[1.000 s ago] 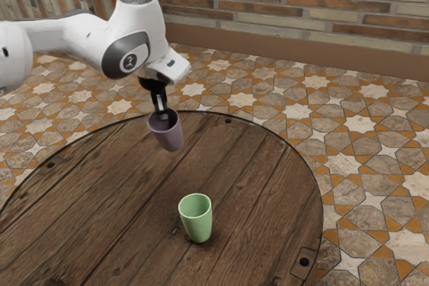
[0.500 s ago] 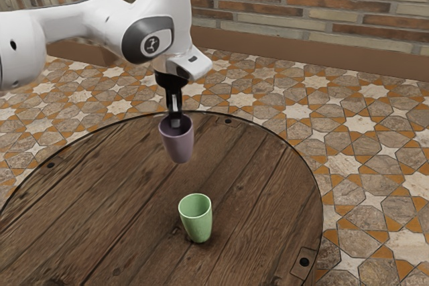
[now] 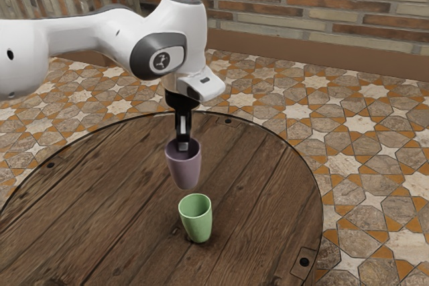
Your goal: Place the left cup onto the right cup
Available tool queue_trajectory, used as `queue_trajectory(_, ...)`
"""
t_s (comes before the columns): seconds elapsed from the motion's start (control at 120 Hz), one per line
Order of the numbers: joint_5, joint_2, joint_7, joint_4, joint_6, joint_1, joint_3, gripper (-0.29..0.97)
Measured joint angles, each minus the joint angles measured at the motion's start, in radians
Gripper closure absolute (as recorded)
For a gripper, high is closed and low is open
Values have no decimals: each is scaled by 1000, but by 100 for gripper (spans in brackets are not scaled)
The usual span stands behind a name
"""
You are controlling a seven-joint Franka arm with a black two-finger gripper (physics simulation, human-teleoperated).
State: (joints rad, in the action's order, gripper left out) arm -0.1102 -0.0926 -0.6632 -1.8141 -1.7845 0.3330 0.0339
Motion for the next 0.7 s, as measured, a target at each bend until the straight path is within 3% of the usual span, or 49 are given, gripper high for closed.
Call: queue_trajectory(0.7, -6, -3, 45, -30, -8, 37, -5, 79)
